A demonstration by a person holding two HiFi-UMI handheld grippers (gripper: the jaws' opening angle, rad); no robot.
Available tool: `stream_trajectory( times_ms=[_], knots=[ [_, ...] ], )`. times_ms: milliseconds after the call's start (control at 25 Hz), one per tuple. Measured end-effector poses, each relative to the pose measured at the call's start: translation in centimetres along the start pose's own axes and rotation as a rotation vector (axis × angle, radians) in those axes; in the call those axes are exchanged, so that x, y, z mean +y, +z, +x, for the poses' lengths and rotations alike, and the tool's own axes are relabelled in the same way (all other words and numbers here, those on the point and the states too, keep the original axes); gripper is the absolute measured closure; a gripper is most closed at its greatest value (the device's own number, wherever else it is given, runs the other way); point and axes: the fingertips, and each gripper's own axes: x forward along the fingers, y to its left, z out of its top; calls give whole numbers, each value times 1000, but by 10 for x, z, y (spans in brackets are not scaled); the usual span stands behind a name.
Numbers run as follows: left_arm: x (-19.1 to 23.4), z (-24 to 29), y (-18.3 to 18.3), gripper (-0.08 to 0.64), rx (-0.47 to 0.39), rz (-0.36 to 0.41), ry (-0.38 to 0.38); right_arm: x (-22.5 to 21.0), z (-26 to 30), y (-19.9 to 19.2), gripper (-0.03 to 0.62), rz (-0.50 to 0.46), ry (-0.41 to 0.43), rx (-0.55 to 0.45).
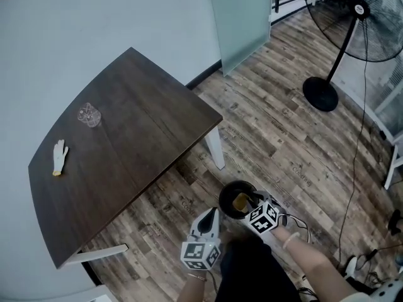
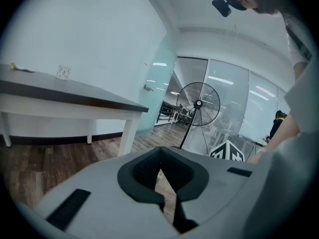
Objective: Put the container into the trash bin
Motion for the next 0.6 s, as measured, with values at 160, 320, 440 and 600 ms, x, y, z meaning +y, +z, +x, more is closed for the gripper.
stream_trajectory(
  times_ms=[160, 320, 440, 600],
  knots=[
    [-22, -21, 28, 541, -5, 5, -12, 3, -42, 20, 486, 4, -9, -28],
    [-42, -41, 55, 541, -11, 8, -23, 8, -83, 40, 497, 9, -17, -54],
    [-58, -58, 74, 541, -15, 11, -29, 12, -114, 51, 506, 18, -23, -69],
    [-78, -82, 93, 541, -19, 16, -34, 22, -153, 62, 513, 32, -25, -92]
  ],
)
